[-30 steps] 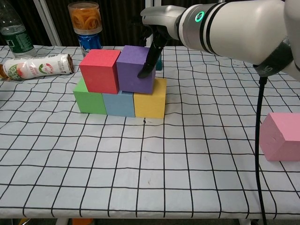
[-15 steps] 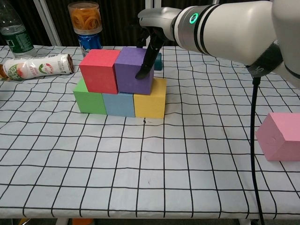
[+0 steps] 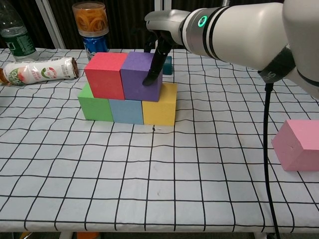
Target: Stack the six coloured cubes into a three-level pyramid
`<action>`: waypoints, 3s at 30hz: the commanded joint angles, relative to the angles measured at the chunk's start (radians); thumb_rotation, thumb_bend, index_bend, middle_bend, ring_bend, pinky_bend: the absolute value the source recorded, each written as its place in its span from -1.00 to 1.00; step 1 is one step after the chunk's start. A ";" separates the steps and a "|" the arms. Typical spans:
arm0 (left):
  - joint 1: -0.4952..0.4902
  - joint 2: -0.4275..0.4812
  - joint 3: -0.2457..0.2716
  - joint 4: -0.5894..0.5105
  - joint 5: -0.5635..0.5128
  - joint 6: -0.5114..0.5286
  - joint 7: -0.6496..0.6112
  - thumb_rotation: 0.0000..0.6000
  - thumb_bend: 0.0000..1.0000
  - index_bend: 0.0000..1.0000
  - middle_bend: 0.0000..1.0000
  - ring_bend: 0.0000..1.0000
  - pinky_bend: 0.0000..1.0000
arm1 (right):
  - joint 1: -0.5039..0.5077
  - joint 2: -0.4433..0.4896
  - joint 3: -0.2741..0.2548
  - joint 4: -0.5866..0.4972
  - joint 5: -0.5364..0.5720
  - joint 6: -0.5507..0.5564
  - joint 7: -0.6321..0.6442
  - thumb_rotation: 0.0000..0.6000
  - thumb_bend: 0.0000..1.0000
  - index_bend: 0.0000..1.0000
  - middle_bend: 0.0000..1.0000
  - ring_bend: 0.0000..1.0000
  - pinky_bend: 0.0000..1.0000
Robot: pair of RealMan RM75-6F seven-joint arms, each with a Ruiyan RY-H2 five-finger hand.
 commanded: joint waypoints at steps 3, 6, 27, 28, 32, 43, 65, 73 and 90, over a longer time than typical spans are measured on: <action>0.000 -0.001 0.000 0.004 0.000 -0.003 -0.003 1.00 -0.78 -0.86 -0.86 -0.80 -0.83 | 0.001 -0.002 0.001 0.001 0.004 -0.001 -0.003 1.00 -0.81 -1.00 -0.13 -0.93 -1.00; 0.001 0.000 -0.001 0.004 0.002 -0.002 -0.005 1.00 -0.78 -0.86 -0.85 -0.80 -0.83 | 0.002 -0.004 0.002 0.003 0.002 0.000 -0.004 1.00 -0.81 -1.00 -0.13 -0.93 -1.00; 0.001 -0.003 -0.003 0.013 -0.001 -0.010 -0.010 1.00 -0.78 -0.86 -0.85 -0.80 -0.83 | 0.006 -0.009 0.001 0.013 0.009 -0.008 -0.015 1.00 -0.81 -1.00 -0.15 -0.93 -1.00; 0.001 -0.003 -0.003 0.013 -0.001 -0.010 -0.010 1.00 -0.78 -0.86 -0.85 -0.80 -0.83 | 0.006 -0.009 0.001 0.013 0.008 -0.009 -0.016 1.00 -0.81 -1.00 -0.16 -0.94 -1.00; 0.002 -0.003 -0.003 0.014 0.000 -0.009 -0.011 1.00 -0.78 -0.86 -0.85 -0.80 -0.83 | 0.004 -0.004 0.001 0.007 0.003 -0.009 -0.014 1.00 -0.81 -1.00 -0.16 -0.94 -1.00; 0.001 -0.001 -0.004 0.009 -0.001 -0.009 -0.005 1.00 -0.78 -0.86 -0.85 -0.80 -0.83 | 0.003 0.003 0.000 0.000 0.002 -0.014 -0.011 1.00 -0.81 -1.00 -0.16 -0.94 -1.00; 0.002 -0.005 -0.005 0.018 -0.003 -0.014 -0.011 1.00 -0.78 -0.86 -0.85 -0.80 -0.83 | 0.009 0.004 -0.006 0.010 0.006 -0.028 -0.014 1.00 -0.82 -1.00 -0.48 -0.98 -1.00; 0.004 0.003 -0.006 0.002 0.000 -0.004 -0.002 1.00 -0.78 -0.86 -0.85 -0.80 -0.83 | -0.034 0.075 -0.004 -0.080 -0.044 -0.007 0.025 1.00 -0.84 -1.00 -0.73 -1.00 -1.00; 0.017 0.008 -0.012 -0.033 0.006 0.044 0.028 1.00 -0.78 -0.86 -0.85 -0.80 -0.83 | -0.569 0.529 -0.310 -0.416 -0.725 0.150 0.475 1.00 -0.89 -1.00 -0.59 -1.00 -1.00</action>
